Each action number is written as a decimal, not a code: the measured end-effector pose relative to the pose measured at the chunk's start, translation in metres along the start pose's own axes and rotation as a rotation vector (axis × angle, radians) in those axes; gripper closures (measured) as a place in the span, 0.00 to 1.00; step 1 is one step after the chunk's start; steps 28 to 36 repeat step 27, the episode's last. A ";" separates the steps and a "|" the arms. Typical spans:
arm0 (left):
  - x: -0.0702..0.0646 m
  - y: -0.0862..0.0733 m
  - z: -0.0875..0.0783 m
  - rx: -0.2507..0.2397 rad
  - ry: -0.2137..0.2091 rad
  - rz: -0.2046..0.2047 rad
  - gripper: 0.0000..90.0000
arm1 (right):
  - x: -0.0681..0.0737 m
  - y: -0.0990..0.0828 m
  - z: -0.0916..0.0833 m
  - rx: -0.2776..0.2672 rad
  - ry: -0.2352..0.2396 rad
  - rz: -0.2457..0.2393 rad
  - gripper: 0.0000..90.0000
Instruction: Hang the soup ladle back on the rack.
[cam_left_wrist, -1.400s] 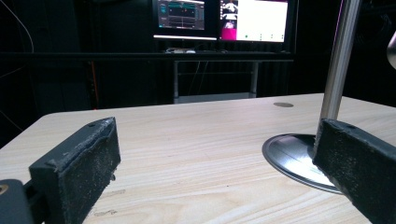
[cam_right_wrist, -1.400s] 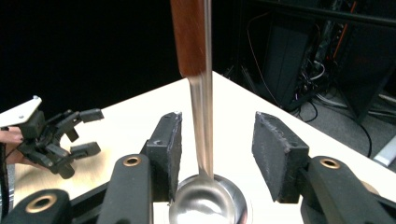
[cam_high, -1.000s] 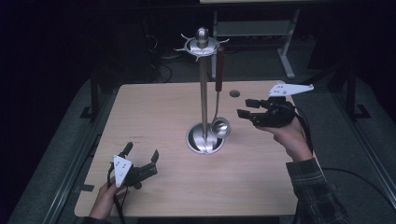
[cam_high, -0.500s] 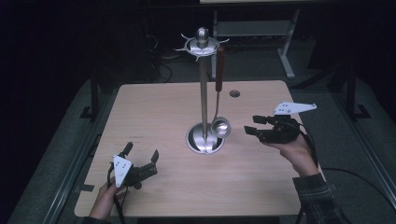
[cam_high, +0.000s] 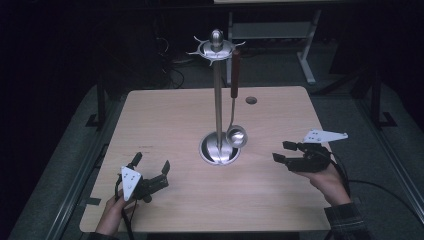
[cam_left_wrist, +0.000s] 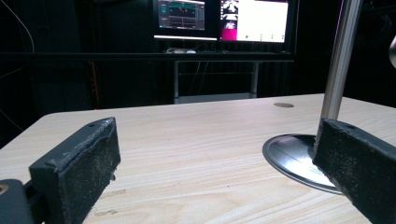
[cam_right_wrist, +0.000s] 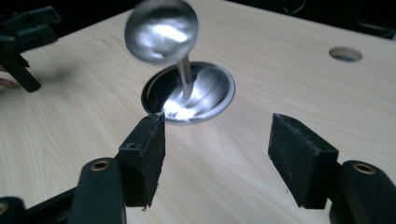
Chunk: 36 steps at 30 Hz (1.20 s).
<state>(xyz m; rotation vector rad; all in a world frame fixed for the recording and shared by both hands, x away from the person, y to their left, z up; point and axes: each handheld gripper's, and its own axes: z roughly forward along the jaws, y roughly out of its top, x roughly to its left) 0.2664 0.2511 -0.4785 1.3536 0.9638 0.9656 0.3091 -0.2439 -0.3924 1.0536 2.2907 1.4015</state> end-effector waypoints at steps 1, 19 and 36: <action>0.000 0.000 0.000 0.000 -0.001 0.001 0.00 | 0.000 0.000 0.000 0.000 0.000 0.000 0.38; 0.000 0.000 0.000 -0.002 0.000 0.001 0.00 | -0.003 -0.060 0.006 0.076 -0.145 0.053 0.09; 0.000 0.000 0.000 -0.002 0.000 0.004 0.00 | -0.004 -0.077 0.002 0.100 -0.159 0.063 0.08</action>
